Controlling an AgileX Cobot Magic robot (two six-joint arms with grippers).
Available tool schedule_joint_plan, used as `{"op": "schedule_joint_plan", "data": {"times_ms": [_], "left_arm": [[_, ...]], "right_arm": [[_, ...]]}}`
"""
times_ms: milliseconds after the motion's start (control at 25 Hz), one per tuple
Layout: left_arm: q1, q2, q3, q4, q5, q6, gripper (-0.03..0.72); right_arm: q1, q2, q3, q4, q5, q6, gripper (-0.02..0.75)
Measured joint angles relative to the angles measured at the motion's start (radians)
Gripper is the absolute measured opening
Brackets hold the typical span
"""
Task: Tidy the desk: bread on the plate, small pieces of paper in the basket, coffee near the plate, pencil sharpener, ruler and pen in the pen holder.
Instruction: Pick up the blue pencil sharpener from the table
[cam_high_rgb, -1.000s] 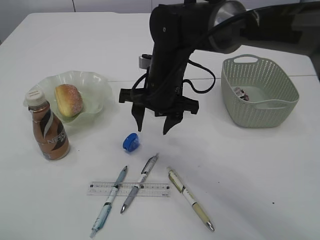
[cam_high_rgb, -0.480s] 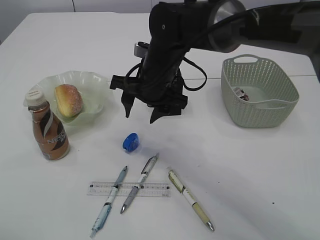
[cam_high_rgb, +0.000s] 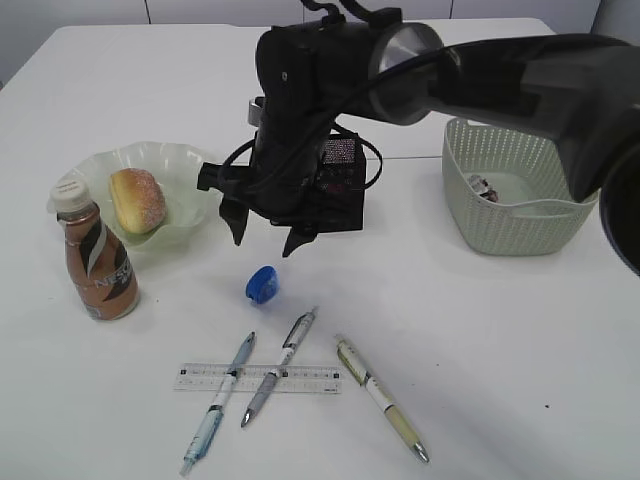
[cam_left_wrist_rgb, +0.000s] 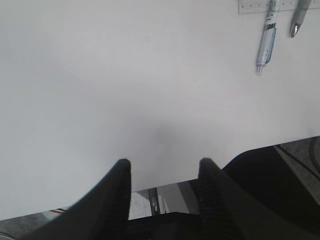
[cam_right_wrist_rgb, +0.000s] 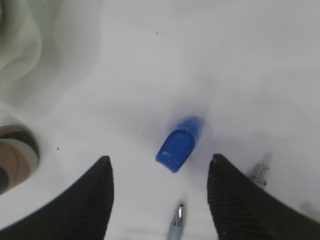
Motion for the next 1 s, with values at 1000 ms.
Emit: {"op": "schedule_joint_plan", "data": {"times_ms": [1000], "left_arm": [[0.000, 0.000, 0.000, 0.035, 0.000, 0.005, 0.318]], "right_arm": [[0.034, 0.178, -0.224, -0.111, 0.191, 0.123, 0.468]]}}
